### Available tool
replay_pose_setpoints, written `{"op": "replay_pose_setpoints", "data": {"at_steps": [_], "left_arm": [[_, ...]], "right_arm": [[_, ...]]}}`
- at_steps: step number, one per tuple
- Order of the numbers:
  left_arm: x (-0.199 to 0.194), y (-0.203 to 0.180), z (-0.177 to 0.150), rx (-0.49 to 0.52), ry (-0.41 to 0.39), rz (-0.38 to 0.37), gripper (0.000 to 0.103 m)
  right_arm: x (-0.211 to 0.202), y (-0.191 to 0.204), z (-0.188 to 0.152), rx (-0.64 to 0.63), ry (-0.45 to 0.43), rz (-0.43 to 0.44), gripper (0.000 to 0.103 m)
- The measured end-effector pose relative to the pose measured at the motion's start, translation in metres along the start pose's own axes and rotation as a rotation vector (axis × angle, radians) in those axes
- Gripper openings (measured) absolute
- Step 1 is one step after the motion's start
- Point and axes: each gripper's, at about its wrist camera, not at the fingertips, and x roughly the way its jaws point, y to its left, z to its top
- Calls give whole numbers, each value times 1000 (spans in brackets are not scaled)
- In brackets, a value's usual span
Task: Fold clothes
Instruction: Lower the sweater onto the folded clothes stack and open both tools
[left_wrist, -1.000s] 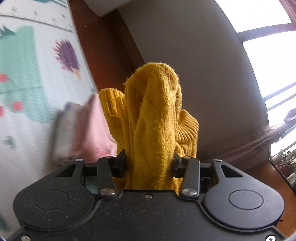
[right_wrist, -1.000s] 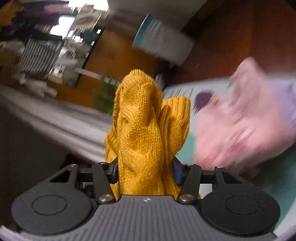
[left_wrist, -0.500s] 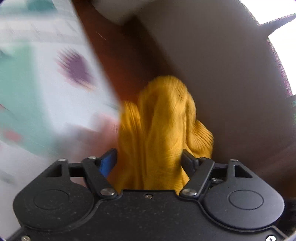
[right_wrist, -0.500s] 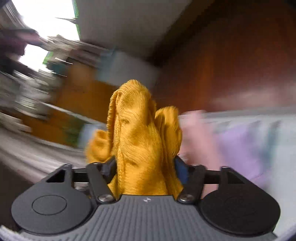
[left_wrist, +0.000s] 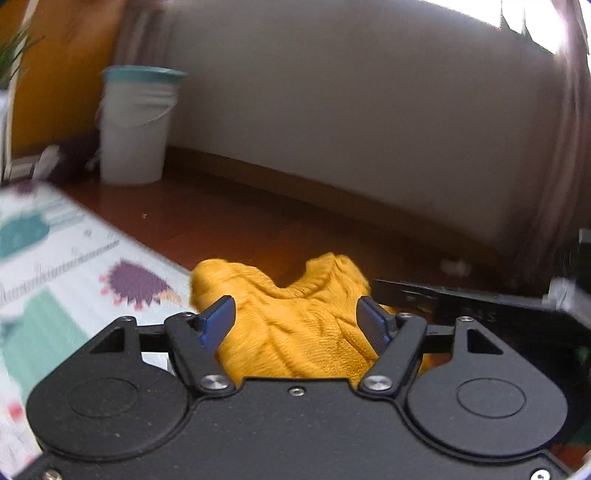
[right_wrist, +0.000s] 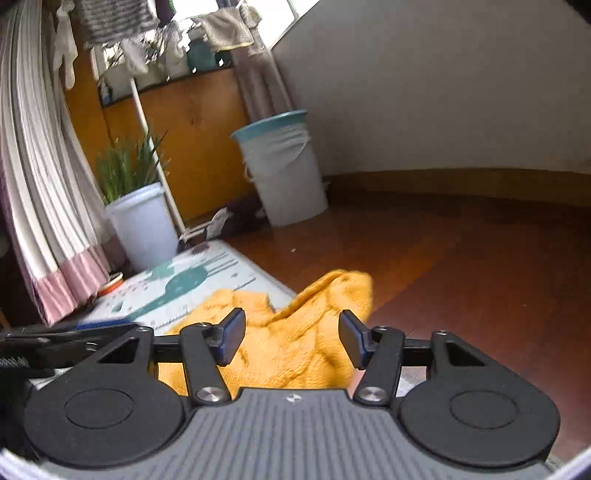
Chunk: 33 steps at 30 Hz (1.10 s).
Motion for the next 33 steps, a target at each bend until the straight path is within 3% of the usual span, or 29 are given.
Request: {"op": "replay_pose_setpoints", "data": {"at_steps": [1,4,6,11,14,17,21,25,30,33], "left_arm": [[10,-6,-2,42,37,12,72],[48,-5,-21,58,280,46,73],[45,2,-27,19,293,52,77],[1,13,-27,-34,234,65,76],[-34,23,-29,-101,233,85,77],[-80,34,-37,-182,310,124,77],[-151,54,-41,-307,402,230,83],[-255,63,-23,-353,404,379,86],[-394,52,21,-304,331,581,86],[-470,41,47,-322,259,692,99]], "right_arm": [[12,1,-4,-9,43,-1,57],[40,1,-15,12,173,-7,57],[47,-1,-19,50,201,-3,58],[17,10,-10,50,104,27,61],[-5,26,-7,50,114,17,77],[-28,58,-15,53,178,1,84],[-51,128,-15,-34,278,71,99],[-86,227,14,-156,338,290,103],[-136,334,86,-324,258,435,103],[-175,396,137,-467,162,483,103]]}}
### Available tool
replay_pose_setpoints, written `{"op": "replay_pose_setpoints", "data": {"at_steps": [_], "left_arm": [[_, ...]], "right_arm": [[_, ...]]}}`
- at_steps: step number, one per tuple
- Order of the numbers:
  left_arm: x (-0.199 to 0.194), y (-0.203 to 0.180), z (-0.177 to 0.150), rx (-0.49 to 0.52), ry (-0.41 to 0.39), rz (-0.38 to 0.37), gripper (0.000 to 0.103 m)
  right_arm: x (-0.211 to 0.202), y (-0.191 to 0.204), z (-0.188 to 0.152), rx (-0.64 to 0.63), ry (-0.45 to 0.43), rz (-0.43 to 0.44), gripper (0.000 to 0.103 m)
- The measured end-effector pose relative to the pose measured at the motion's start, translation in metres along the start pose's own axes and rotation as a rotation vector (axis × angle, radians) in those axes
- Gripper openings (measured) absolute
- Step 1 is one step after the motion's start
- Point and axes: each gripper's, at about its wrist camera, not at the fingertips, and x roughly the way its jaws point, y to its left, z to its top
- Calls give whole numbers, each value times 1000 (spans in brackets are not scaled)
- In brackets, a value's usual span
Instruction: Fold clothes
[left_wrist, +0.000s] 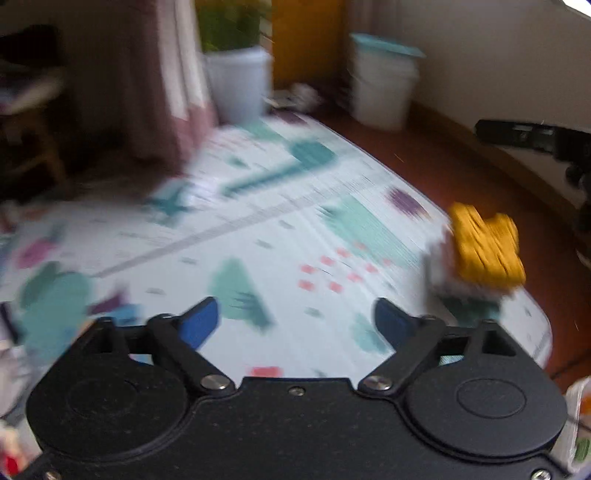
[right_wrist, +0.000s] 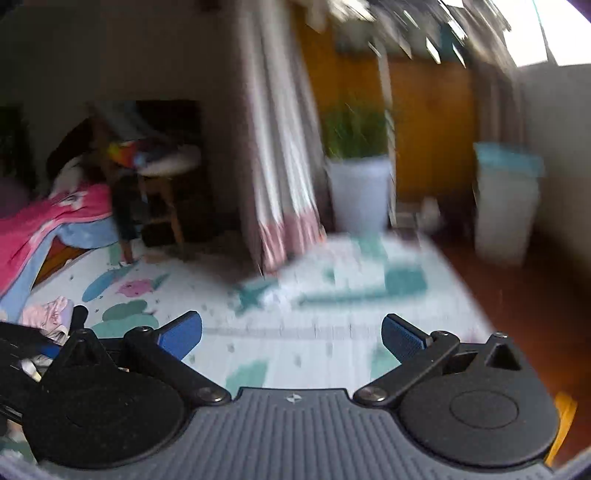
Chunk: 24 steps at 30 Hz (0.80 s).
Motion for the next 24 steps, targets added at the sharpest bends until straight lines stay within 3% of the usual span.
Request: {"op": "replay_pose_setpoints", "data": {"at_steps": [5,8,10,12,14,18,24], "left_arm": [[-114,34,3,-41,-154,106,103],[-151,48,-18,-155,-218,139,103],[-164,62,-43,-263,-217,125,103],[-158,70,-63,-318,-144,50,103],[-150,75,-81,-330,-73,17,103],[-138,79,-119,-312,30,199,103],[-131,83,-152,-309,71,251,103]], "right_arm": [[-40,36,116,8,-106,71,103],[-66,65,148,122,-70,94,103],[-75,94,128,195,14,149,103],[-74,124,89,218,132,159,103],[-67,160,38,174,251,107,103],[-52,215,-47,33,443,37,103],[-48,257,-92,-7,589,83,103]]}}
